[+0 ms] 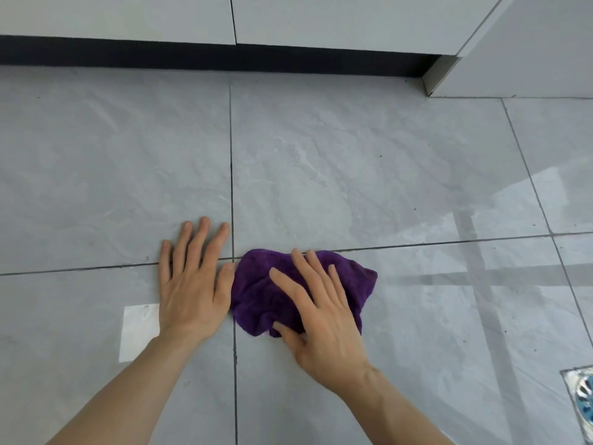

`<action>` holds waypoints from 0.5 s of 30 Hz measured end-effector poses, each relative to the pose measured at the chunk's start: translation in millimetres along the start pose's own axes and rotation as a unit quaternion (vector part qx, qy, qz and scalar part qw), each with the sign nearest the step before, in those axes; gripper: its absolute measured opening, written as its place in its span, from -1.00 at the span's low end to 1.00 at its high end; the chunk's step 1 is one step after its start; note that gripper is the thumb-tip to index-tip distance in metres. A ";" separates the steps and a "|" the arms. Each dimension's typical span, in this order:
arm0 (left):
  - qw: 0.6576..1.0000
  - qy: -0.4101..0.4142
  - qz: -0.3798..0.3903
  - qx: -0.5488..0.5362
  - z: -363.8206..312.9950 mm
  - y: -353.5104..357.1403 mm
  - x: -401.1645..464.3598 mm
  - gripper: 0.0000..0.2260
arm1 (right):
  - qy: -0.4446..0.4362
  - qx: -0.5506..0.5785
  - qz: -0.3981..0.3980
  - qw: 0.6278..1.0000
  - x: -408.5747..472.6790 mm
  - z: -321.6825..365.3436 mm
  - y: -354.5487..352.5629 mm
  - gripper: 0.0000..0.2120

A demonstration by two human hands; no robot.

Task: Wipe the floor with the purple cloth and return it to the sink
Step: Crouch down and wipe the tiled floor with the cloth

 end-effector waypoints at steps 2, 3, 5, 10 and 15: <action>0.997 -0.009 0.017 -0.069 -2.5 -4.0 7.9 -0.42 | 0.050 -0.034 -0.042 0.997 2.2 -10.1 -14.5 -0.22; 0.997 0.003 0.022 -0.080 -7.5 -8.2 11.0 -0.41 | 0.079 -0.040 -0.059 0.994 1.9 -15.2 -19.6 -0.19; 0.993 0.069 0.054 -0.075 -26.5 -11.1 10.0 -0.39 | 0.137 -0.040 -0.065 0.988 -2.0 -22.8 -18.6 -0.14; 0.941 0.234 0.243 0.007 -69.8 22.3 -22.3 -0.20 | 0.211 -0.004 -0.017 0.977 -14.1 -38.2 11.7 0.01; 0.919 0.277 0.269 0.079 -66.7 33.4 -40.3 -0.16 | 0.163 0.002 0.041 0.986 -12.2 -39.8 16.7 0.12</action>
Point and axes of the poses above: each hand's wrist, its own x-axis towards the middle knuckle, its own y-axis out of the palm, z = x × y, the point moved 8 cm from there along x, towards the middle knuckle, and after that the axes turned 12 degrees about -y, right-handed, at the moved point
